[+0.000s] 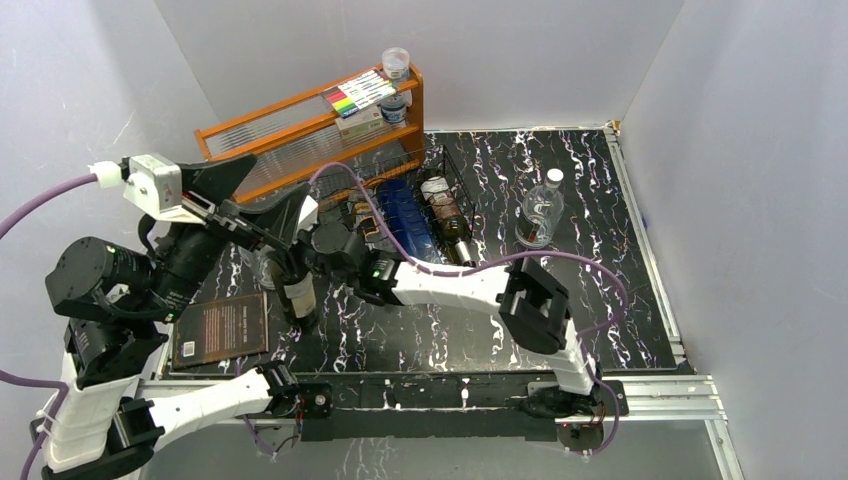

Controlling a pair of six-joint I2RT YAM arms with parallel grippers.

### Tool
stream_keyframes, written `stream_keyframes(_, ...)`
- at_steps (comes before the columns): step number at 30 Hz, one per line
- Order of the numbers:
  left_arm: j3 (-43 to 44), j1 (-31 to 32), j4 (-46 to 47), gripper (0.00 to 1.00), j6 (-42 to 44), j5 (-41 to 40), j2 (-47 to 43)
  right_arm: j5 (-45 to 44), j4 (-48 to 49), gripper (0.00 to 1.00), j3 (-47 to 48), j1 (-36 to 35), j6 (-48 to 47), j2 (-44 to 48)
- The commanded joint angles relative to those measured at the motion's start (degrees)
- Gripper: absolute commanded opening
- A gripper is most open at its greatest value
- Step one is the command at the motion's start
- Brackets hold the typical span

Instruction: Put the wine bottle on the wine rack

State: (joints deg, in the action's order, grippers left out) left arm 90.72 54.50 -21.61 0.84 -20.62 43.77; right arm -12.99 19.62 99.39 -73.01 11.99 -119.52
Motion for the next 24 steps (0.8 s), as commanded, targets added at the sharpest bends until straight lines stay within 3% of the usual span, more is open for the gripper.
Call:
stream_keyframes(1,-1.27,-0.12,-0.01,0.98,-0.35,-0.54,0.14,-0.87,6.60,0.00,-6.14,-0.08,0.05,9.62)
stream_keyframes(9,-6.40,-0.14,0.06,0.98,-2.19,-0.68,-1.30,-2.22,5.95,0.00,-23.10,-0.02,3.86,27.12)
stream_keyframes(16,-4.67,-0.13,-2.88,0.98,-0.90,2.21,1.71,-5.70,0.18,0.00,-32.76,0.04,5.92,38.89)
stream_keyframes(24,-15.87,-0.18,-1.72,0.98,-4.98,3.70,-3.28,-10.85,-7.86,0.00,-41.56,0.04,9.52,51.02)
